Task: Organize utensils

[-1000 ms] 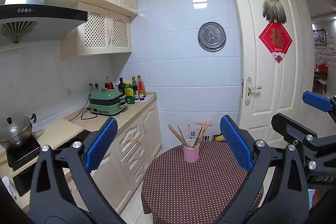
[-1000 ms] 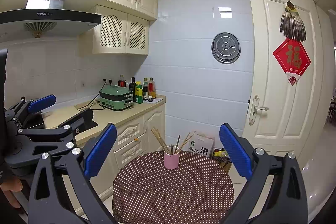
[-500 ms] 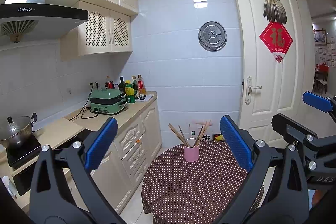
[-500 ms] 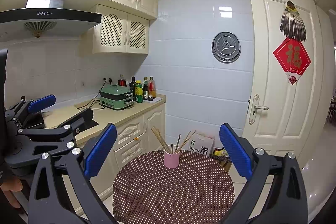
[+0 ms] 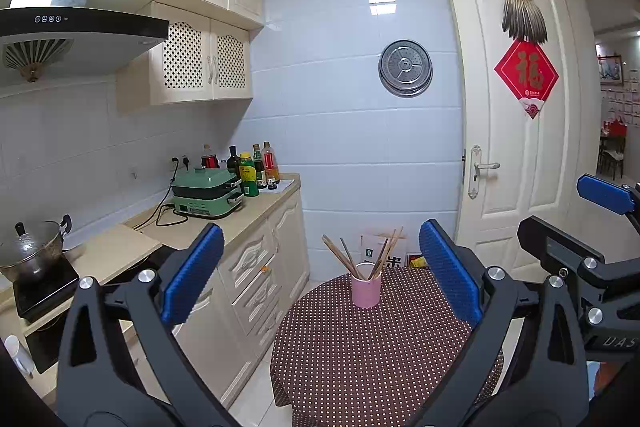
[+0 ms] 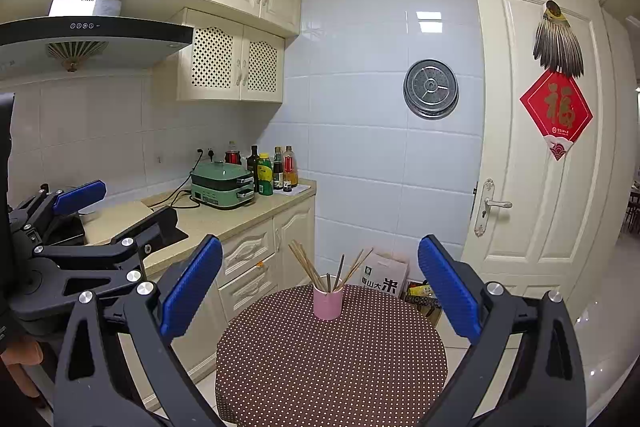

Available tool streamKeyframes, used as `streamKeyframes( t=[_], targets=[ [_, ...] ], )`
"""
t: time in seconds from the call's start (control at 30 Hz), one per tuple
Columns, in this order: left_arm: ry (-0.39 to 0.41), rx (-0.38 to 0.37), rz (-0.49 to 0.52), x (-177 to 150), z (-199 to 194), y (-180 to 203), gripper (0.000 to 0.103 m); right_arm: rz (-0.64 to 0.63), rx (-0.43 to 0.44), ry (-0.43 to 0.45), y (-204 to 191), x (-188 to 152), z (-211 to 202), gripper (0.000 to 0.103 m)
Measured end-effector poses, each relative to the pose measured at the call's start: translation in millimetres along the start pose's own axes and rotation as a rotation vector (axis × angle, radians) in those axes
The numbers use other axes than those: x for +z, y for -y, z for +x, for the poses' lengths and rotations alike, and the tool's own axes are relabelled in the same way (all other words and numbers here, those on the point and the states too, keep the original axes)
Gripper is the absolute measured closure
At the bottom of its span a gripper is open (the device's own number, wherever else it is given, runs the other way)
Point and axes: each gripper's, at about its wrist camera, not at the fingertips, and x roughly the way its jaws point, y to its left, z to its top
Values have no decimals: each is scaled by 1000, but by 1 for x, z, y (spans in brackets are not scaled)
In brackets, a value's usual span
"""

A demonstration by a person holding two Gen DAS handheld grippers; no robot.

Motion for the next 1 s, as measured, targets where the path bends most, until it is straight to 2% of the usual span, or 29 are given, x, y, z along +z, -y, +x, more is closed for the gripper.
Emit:
streamKeyframes(
  t=[1.0],
  targets=[
    [-3,14,8,0,4,0,7,14,18,-8,4,-3,5,8]
  ],
)
